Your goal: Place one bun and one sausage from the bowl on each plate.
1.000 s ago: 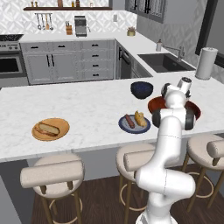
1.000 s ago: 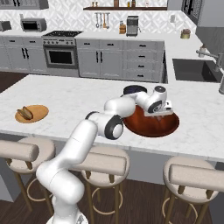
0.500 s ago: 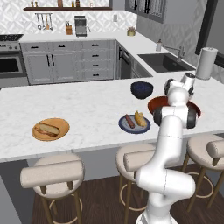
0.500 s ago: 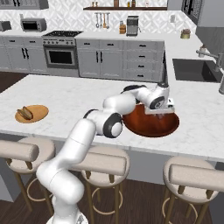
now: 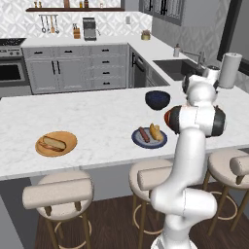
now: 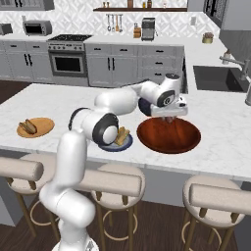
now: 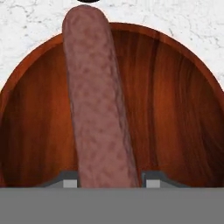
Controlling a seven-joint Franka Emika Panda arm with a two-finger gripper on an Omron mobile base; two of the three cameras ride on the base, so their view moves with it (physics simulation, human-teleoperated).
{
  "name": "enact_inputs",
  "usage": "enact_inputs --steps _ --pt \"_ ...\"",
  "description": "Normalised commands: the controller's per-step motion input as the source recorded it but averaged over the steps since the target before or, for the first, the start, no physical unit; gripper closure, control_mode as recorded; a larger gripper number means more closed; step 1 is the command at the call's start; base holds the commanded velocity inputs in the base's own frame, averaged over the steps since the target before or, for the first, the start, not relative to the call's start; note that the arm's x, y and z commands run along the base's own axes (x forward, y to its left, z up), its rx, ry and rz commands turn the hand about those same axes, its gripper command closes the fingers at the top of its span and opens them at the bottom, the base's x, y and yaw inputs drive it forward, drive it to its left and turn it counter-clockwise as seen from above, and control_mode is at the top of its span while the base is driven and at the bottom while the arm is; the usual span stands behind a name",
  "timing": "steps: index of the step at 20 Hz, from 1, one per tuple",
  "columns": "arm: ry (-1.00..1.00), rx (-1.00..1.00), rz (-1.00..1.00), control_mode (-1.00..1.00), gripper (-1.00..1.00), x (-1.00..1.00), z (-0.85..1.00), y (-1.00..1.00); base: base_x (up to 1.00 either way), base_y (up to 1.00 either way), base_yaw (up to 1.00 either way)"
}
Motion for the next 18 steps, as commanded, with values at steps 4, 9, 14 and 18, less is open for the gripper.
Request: enact_inputs --steps 4,9,14,18 --pt "0.0 -0.11 0.0 -1.0 1.0 -0.02 0.27 1.0 0.0 0.0 0.0" --pt "-0.02 -0.03 0.0 -1.0 1.0 0.05 0.18 1.0 0.0 0.0 0.0" --pt "-0.02 0.09 0.0 -1.0 1.0 0.35 0.19 1.0 0.0 0.0 0.0" --pt "0.01 0.14 0.04 -1.0 1.0 0.46 -0.02 1.0 0.0 0.0 0.0"
